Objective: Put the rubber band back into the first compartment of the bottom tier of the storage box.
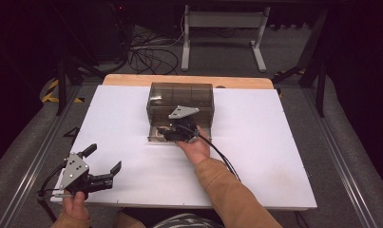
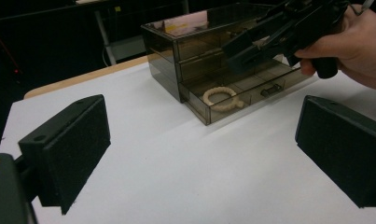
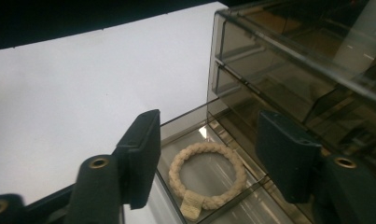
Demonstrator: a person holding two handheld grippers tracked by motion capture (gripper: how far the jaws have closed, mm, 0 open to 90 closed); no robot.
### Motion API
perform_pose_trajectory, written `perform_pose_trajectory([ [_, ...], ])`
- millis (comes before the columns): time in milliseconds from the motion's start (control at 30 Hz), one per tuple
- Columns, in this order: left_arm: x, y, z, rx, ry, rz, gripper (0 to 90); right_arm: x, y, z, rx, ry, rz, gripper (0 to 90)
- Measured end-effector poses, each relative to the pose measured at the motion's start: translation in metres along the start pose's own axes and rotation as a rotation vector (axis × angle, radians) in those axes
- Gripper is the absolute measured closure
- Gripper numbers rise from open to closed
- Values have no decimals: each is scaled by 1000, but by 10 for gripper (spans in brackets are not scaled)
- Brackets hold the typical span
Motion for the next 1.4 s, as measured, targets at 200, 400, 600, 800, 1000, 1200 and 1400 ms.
perform_pose_trajectory([
  [200, 0, 0, 0, 0, -1, -2, 38, 4, -10, 17, -31, 1, 24, 251],
  [400, -1, 0, 0, 2, -1, -3, 38, 8, -17, 33, -60, 7, 37, 215],
  [600, -1, -1, 0, -1, -2, -2, 38, 7, -19, 45, -77, 18, 35, 206],
  [800, -1, -1, 0, -1, -2, -1, 38, 6, -19, 53, -89, 20, 34, 190],
  [1000, -1, -1, 0, -2, -1, -1, 38, 8, -19, 72, -98, 21, 32, 122],
  [1200, -1, -1, 0, -4, 1, -1, 38, 11, -13, 100, -126, 28, 28, 68],
  [1400, -2, -1, -1, -8, 0, -7, 38, 14, -2, 129, -144, 39, 21, 52],
])
Point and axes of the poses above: each handheld gripper's, and its own axes: z roughly backward along the jaws, y roughly out of its underside, x roughly to its left, the point moved 2 cm from there along -z, roughly forward along the jaws, and after that the axes turned 12 degrees about -y, right-handed, at the moved point
